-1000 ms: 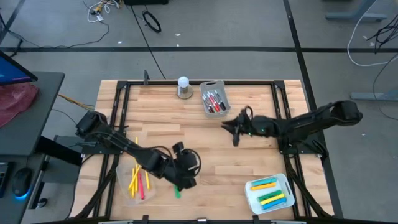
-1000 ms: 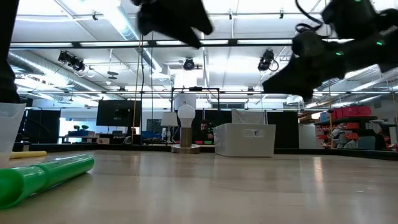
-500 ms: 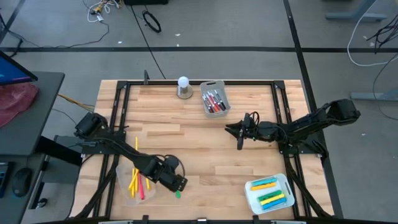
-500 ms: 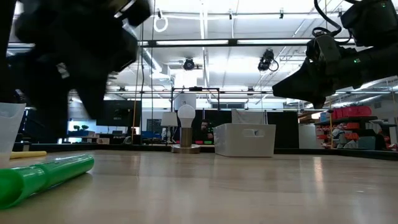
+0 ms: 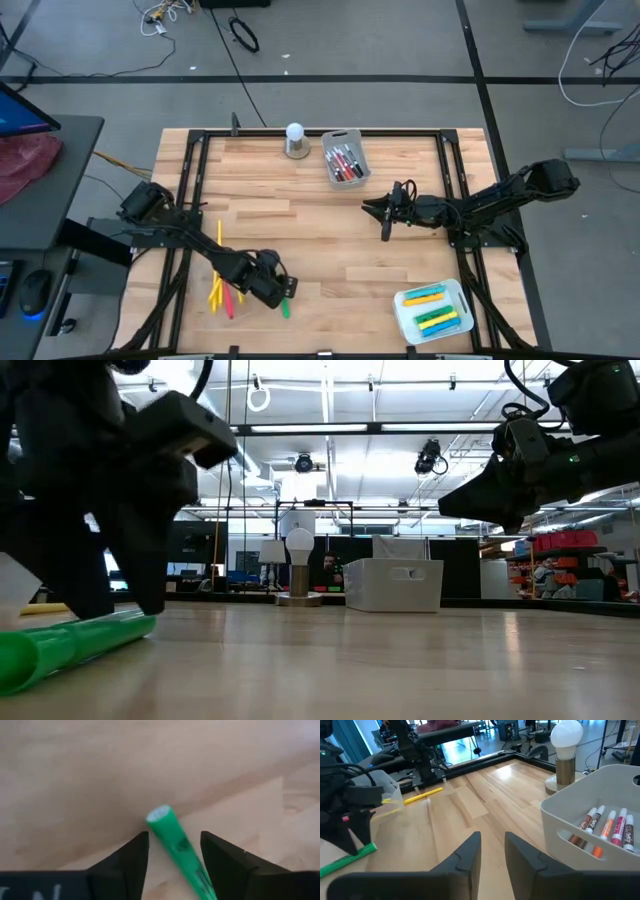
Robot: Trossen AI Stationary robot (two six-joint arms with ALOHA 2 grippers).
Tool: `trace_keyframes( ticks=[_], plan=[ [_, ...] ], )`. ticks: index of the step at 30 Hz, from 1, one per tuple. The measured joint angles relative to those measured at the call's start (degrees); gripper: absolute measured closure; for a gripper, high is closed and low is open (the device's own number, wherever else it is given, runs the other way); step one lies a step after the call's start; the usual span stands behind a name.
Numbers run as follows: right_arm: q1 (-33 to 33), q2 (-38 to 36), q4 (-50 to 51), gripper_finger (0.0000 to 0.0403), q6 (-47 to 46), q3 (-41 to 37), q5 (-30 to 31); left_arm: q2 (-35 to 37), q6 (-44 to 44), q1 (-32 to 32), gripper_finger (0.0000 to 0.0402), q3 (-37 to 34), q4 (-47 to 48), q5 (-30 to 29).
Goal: Pick & Place Markers
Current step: Put the green highlighter pen into the white bin
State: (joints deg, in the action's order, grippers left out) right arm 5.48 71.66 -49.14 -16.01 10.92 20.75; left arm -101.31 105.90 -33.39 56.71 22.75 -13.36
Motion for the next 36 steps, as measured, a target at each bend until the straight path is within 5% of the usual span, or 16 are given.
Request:
trace_keyframes(
  ticks=[10, 22, 36],
  plan=[
    [0.0, 0.0, 0.3, 0.0317, 0.0, 0.0, 0.0, -0.8, -1.9, 0.5, 0.0266, 0.1, -0.3, -2.6],
    [0.0, 0.0, 0.3, 0.0317, 0.0, 0.0, 0.0, -0.8, -3.5, 0.6, 0.0272, 0.1, 0.2, -1.5],
    [0.0, 0.0, 0.3, 0.0317, 0.0, 0.0, 0.0, -0.6, -6.0, 2.5, 0.0165, 0.2, 0.8, 3.2]
  ],
)
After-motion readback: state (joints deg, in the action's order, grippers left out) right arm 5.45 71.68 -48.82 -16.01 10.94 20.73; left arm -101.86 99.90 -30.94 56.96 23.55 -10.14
